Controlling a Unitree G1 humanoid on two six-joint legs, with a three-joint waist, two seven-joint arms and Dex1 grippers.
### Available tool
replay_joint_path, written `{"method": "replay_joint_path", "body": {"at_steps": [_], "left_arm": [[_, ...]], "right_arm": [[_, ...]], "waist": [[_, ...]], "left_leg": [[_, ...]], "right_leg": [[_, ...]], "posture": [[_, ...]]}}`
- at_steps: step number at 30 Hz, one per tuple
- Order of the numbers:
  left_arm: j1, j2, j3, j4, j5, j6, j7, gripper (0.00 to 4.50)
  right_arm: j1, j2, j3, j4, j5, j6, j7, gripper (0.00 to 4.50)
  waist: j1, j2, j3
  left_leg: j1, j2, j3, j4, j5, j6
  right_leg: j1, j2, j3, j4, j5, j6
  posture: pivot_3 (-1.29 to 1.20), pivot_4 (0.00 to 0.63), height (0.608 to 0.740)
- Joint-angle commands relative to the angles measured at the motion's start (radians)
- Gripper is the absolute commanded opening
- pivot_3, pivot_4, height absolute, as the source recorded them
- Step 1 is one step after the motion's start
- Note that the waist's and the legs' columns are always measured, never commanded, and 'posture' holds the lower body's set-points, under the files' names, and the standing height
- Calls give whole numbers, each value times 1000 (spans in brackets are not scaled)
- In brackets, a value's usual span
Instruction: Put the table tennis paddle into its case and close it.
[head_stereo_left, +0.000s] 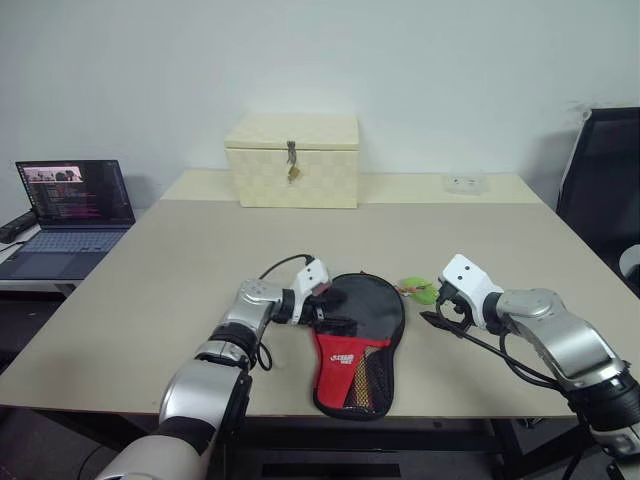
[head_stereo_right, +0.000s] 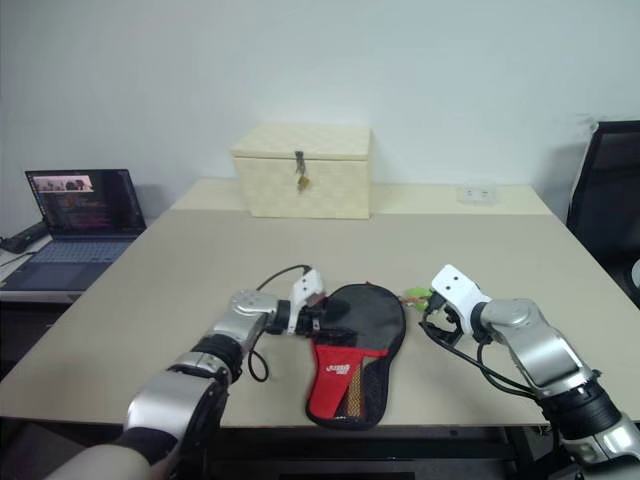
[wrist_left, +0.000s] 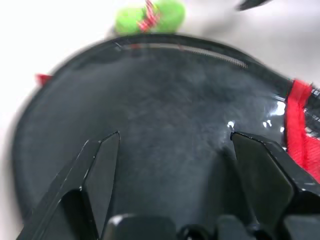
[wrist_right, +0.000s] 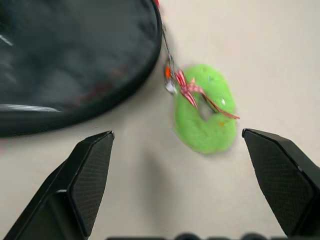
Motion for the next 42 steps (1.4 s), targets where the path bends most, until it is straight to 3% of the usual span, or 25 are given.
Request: {"method": "replay_joint_path", "body": {"at_steps": [1,8,10,13,23,29,36,42], "left_arm": [[1,-14,-34,-16,25,-20,27,3860],[9,-15,-52,-21,20,-23,29,3860],[14,-12,-56,-23,18,-24,26,3889],[19,-8,-60,-26,16,-26,20,3889],[28,-22,-77,-34,11,-21,-27,3889],[41,-38,-83,-31,11,-12,-29,3889],[30,-66,-84,-25,15,-3,13,3889],[24,-83,-87,-15,21,0,37,3889]], "right_arm": [[-89,44,29,180,-83,-167,4,4500],[-163,141,35,460,-140,-272,42,4500],[-171,152,34,499,-152,-280,45,4146],[-178,156,34,518,-161,-267,60,3362],[-166,122,18,454,-161,-160,150,101],[-86,4,-9,259,-144,-58,244,44],[178,-237,-75,-226,-53,115,397,44],[318,-271,-109,-609,96,337,411,44]], "waist": [[-1,0,0],[0,0,0],[0,0,-1],[-1,1,-1],[3,1,-1],[8,1,-1],[25,2,-1],[27,2,-1]], "left_leg": [[0,0,0,0,0,0],[2,1,0,0,0,0],[3,1,0,0,0,0],[7,1,1,0,0,0],[10,1,0,0,0,0],[8,1,0,0,0,0],[4,-1,-1,0,0,0],[5,-1,-2,1,0,0]], "right_leg": [[0,0,0,0,0,0],[1,0,0,1,0,0],[2,0,1,1,0,0],[6,0,1,2,0,0],[8,0,1,1,0,0],[8,-1,0,0,0,0],[6,-2,0,-1,-1,1],[7,-2,0,-1,-3,6]], "posture": [[0,150,740],[0,150,740],[0,150,740],[0,150,740],[0,150,740],[0,150,740],[0,150,740],[0,150,740]]}}
